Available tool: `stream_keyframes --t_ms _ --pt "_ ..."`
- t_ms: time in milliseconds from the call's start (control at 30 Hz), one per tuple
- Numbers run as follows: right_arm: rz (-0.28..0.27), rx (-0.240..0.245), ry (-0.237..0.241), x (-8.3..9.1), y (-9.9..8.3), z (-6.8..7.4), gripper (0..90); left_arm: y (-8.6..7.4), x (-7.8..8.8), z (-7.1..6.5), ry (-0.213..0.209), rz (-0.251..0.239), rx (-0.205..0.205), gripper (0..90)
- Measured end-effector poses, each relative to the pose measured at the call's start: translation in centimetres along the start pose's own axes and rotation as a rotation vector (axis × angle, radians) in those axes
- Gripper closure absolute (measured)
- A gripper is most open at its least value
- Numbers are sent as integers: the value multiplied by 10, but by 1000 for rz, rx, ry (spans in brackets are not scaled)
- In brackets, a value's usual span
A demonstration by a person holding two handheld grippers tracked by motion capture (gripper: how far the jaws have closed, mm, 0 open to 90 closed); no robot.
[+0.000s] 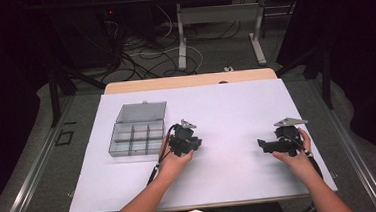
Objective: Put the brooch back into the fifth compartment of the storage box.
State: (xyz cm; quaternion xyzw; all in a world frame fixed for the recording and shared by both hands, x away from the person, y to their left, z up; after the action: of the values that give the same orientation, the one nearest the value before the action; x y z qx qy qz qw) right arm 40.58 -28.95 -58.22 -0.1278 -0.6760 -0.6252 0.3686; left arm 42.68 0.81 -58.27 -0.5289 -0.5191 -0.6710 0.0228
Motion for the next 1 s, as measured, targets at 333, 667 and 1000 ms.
stream_keyframes --t_ms 333,667,1000 --pt "0 1 0 0 0 0 91 2 6 6 16 -11 20 774" --pt "-1 1 -2 0 0 0 91 5 15 11 23 -22 32 773" --pt "4 6 1 0 0 0 91 7 26 18 35 -38 42 773"
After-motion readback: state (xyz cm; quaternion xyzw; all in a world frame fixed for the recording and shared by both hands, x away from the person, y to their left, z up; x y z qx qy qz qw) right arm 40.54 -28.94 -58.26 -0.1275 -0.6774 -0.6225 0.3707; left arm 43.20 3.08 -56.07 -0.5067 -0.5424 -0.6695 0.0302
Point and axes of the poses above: each handheld gripper's, and its own axes: x roughly backward along the jaws, y roughly out of its top, z roughly to its left, the point moved 6 cm from there along -x, roughly forward along the jaws, and after that the axes turned 3 degrees about -x, right-handed, at the moved point
